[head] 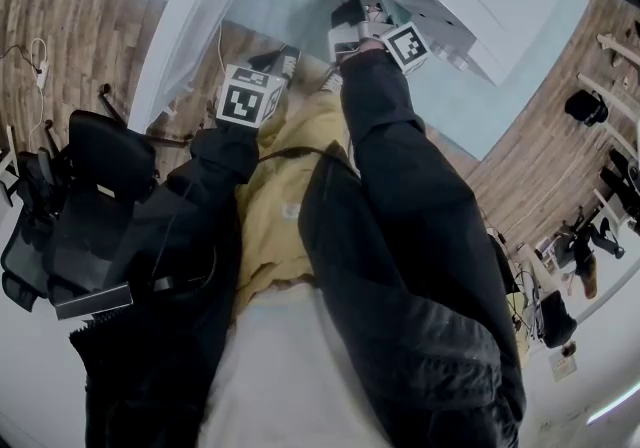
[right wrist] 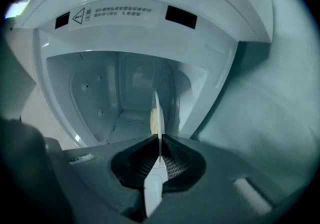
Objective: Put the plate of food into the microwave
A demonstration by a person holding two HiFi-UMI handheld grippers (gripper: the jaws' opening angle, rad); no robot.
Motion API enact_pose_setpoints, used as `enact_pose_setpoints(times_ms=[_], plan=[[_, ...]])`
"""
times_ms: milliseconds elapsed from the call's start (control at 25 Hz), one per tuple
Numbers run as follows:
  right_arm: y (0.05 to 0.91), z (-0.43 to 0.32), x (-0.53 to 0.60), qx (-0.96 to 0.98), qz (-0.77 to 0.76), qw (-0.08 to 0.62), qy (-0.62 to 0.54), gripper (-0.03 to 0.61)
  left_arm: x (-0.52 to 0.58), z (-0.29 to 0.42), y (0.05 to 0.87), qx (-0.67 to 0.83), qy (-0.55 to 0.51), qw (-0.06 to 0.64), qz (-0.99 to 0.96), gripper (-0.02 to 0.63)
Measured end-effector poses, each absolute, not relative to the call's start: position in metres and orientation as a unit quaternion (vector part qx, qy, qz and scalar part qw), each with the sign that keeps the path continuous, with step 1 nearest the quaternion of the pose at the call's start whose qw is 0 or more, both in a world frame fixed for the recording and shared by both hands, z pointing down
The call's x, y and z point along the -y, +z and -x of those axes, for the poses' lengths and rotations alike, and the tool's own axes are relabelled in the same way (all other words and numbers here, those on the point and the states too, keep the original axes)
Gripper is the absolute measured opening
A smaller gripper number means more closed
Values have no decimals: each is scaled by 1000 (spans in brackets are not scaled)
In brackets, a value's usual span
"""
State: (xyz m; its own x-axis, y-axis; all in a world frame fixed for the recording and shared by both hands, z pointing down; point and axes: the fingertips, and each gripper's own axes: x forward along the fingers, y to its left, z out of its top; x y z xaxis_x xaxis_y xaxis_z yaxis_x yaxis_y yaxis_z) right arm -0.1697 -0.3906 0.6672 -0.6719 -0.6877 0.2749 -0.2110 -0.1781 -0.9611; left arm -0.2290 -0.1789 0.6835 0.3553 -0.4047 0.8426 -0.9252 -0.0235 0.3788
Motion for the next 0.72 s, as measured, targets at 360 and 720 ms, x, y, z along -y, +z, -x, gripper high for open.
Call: enact_pose_setpoints(times_ms=[360,720], plan=[[684,167,399,-637,374,157,-655,34,175,226,682,502,267,486,-664,-2],[652,183,344,-680,321,101,-652,139,186,225,662,514,252,459,-680,-2]])
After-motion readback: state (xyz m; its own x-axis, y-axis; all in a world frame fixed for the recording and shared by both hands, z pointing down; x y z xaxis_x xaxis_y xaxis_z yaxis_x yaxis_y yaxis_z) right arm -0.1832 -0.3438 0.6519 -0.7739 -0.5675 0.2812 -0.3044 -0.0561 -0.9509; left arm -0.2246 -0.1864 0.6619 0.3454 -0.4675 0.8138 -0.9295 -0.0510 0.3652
